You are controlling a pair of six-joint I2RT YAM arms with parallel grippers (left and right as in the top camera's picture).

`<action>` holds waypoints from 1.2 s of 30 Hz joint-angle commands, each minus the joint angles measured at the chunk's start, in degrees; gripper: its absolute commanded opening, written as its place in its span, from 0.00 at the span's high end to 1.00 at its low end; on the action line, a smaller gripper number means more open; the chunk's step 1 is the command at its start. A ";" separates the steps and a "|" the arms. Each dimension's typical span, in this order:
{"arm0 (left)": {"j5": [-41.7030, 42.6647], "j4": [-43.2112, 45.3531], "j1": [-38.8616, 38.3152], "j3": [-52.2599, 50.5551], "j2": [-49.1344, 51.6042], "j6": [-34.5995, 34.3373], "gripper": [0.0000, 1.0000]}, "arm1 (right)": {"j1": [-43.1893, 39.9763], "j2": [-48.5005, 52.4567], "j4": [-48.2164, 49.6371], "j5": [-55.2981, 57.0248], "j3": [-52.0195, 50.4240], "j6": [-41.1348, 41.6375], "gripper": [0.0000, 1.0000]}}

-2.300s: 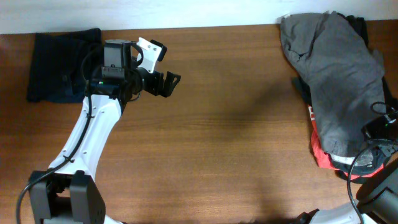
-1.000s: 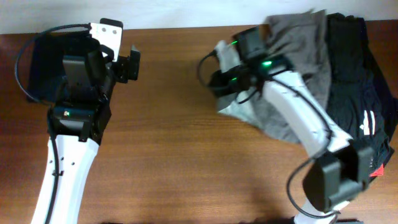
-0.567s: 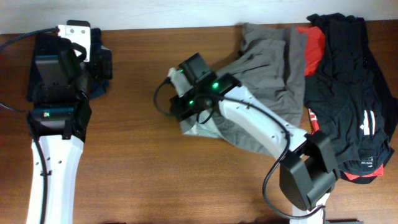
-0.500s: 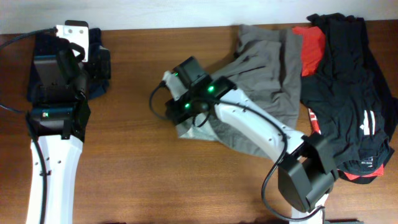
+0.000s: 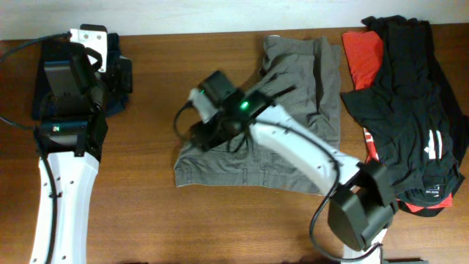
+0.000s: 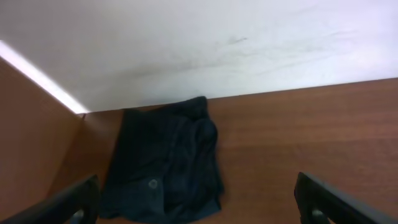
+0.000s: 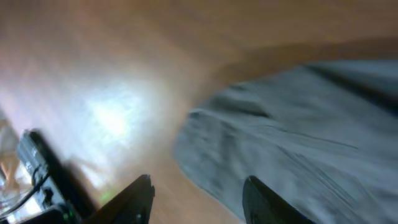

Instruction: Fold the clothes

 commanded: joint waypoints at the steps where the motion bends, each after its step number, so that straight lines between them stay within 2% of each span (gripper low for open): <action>1: 11.02 0.74 -0.02 0.90 0.33 1.81 0.01 | -7.67 -4.00 -3.02 7.63 5.40 1.66 0.45; 3: 18.29 1.40 -0.81 0.90 0.81 3.08 0.01 | -12.44 -4.00 -5.07 9.51 6.80 1.66 0.45; 6: 23.89 3.26 -3.52 0.90 2.78 4.37 0.02 | -20.17 -4.00 -6.49 9.77 6.97 1.70 0.44; 11: 23.93 8.20 -13.11 0.90 9.92 8.72 0.01 | -33.42 -4.00 -8.28 6.88 6.97 1.64 0.42; 18: 23.93 20.92 -25.79 2.25 23.19 10.19 0.01 | -45.94 -4.00 -10.38 4.04 6.95 -0.37 0.39; 22: 23.93 26.14 -31.28 5.68 32.04 13.64 0.01 | -49.48 -3.98 -12.72 4.22 6.95 -2.34 0.39; 26: 23.93 27.15 -35.12 12.39 41.29 15.67 0.01 | -50.84 -3.98 -14.32 4.26 6.93 -5.05 0.39; 30: 24.02 25.57 -37.05 20.26 49.57 15.65 0.01 | -50.97 -3.98 -14.97 4.46 6.93 -6.16 0.38; 36: 26.08 18.56 -37.73 29.11 55.93 15.69 0.05 | -50.97 -3.98 -14.88 4.48 6.88 -6.16 0.34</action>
